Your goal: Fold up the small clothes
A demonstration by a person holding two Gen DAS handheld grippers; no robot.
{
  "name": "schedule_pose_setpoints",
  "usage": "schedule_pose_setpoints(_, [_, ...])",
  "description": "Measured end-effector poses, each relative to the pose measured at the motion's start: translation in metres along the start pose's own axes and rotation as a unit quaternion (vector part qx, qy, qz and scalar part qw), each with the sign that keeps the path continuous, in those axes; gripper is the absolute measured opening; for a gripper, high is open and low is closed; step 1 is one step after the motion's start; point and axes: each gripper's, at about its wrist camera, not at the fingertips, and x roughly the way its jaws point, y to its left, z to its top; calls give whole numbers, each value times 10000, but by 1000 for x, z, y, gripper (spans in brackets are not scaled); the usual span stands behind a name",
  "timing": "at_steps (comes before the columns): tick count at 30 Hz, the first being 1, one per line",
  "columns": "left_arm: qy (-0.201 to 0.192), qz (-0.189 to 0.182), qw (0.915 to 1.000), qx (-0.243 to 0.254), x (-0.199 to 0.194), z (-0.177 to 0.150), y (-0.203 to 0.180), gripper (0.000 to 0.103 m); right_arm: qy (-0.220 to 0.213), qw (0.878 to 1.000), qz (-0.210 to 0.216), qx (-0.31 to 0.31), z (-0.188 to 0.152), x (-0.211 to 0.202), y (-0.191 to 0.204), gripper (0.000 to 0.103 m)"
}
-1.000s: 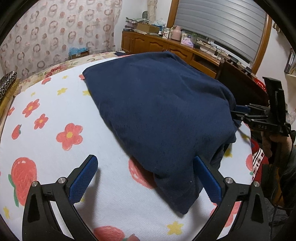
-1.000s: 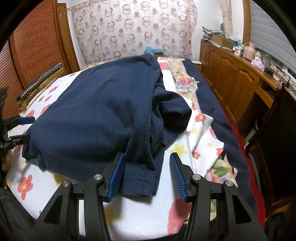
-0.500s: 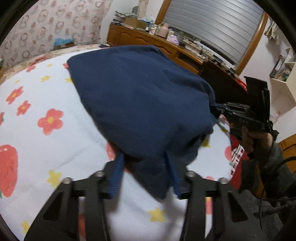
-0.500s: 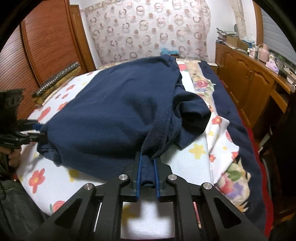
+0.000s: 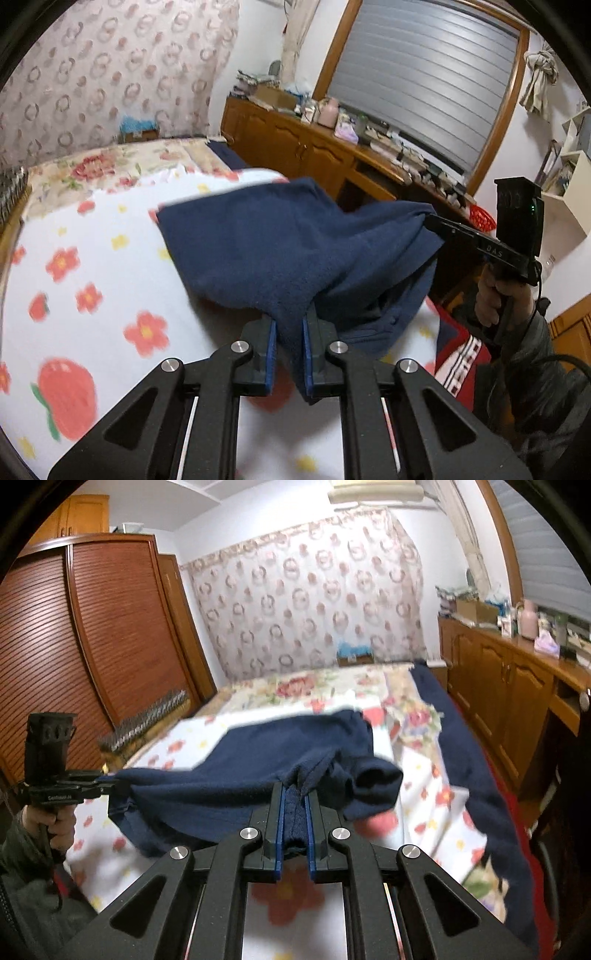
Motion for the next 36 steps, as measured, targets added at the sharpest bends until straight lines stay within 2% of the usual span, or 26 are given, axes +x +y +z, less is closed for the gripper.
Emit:
schedule_pose_setpoints(2, [-43, 34, 10000, -60, 4, 13, 10, 12, -40, 10000, -67, -32, 14, 10, -2, 9])
schedule_pose_setpoints(5, [-43, 290, 9996, -22, 22, 39, 24, 12, -31, 9997, -214, -70, 39, 36, -4, 9])
schedule_pose_setpoints(10, [168, 699, 9974, 102, 65, 67, 60, 12, 247, 9979, -551, -244, 68, 111, -10, 9])
schedule_pose_setpoints(14, [310, 729, 9968, 63, 80, 74, 78, 13, 474, 9966, -642, -193, 73, 154, -14, 9])
schedule_pose_setpoints(16, [431, 658, 9969, 78, 84, 76, 81, 18, 526, 9963, -658, -162, 80, 165, -13, 9])
schedule_pose_setpoints(18, [335, 727, 9967, 97, 78, 75, 81, 55, 584, 9958, -690, -153, 83, 170, -14, 10])
schedule_pose_setpoints(19, [199, 779, 9967, 103, 72, 75, 81, 63, 617, 9952, -743, -159, 86, 172, -12, 10])
schedule_pose_setpoints(20, [111, 779, 9969, 80, 67, 75, 81, 77, 617, 9947, -808, -178, 88, 166, -7, 11])
schedule_pose_setpoints(21, [14, 742, 9972, 34, 60, 74, 83, 82, 620, 9944, -834, -187, 89, 165, -6, 16])
schedule_pose_setpoints(22, [-50, 702, 9975, 15, 56, 74, 83, 82, 608, 9940, -886, -203, 93, 163, -3, 19])
schedule_pose_setpoints(26, [5, 878, 9960, 164, 51, 68, 83, 82, 513, 9911, -1172, -365, 99, 145, 8, 44])
schedule_pose_setpoints(32, [268, 845, 9958, 228, 60, 44, 82, 82, 373, 9893, -1246, -659, 84, 116, 17, 52])
schedule_pose_setpoints(36, [460, 908, 9943, 315, 76, 39, 81, 82, 513, 9894, -1136, -740, 65, 106, 19, 56])
